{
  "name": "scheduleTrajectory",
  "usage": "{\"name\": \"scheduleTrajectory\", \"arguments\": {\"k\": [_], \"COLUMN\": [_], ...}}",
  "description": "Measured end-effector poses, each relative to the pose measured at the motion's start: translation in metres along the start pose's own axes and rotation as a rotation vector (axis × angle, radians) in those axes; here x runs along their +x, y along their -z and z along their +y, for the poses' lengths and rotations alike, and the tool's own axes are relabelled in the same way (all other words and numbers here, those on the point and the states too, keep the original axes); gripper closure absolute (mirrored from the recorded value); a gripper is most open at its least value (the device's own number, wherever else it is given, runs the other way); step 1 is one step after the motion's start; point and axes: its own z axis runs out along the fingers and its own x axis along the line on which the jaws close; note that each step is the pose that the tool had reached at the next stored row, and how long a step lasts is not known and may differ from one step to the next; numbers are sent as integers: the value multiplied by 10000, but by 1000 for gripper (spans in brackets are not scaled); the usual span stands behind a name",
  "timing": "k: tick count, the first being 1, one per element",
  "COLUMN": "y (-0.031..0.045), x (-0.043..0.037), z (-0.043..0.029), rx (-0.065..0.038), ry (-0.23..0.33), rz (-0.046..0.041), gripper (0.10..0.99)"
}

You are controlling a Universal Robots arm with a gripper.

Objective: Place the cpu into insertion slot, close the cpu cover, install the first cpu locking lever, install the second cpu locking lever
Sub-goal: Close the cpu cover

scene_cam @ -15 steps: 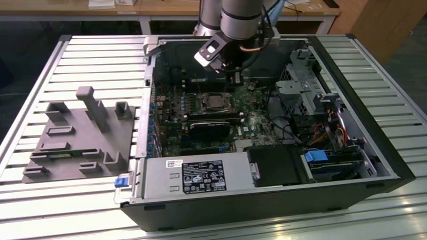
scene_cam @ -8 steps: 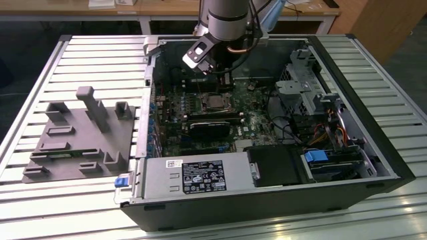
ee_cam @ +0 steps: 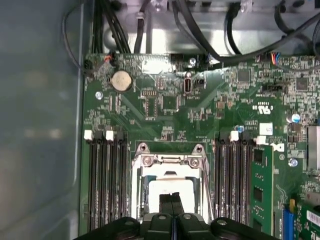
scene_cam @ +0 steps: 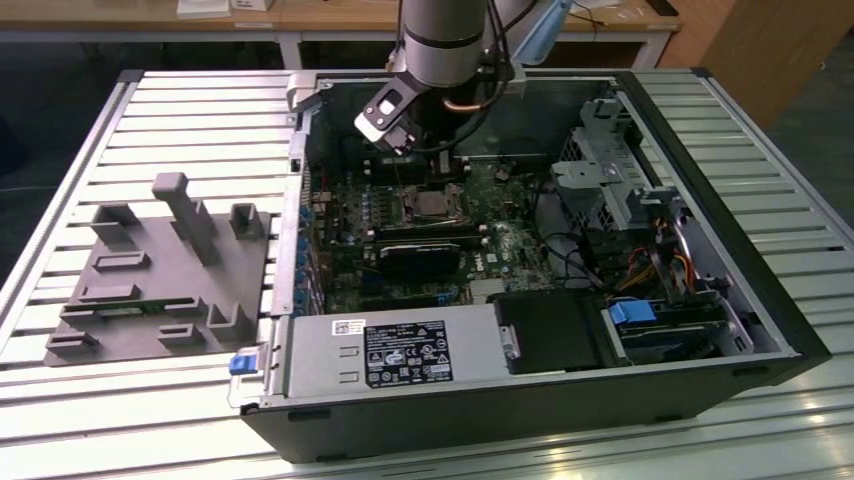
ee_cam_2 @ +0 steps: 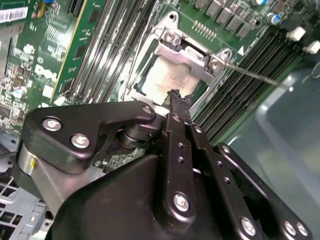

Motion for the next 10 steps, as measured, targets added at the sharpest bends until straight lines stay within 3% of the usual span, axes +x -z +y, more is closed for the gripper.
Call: {"name": "scheduleTrajectory", "arguments": {"k": [3,10], "y": [-51,-53], "x": [-9,-8], "z": [-62,-63], "rx": [1,7], "ry": [1,172], "rz": [-3,4], "gripper": [984,984]}}
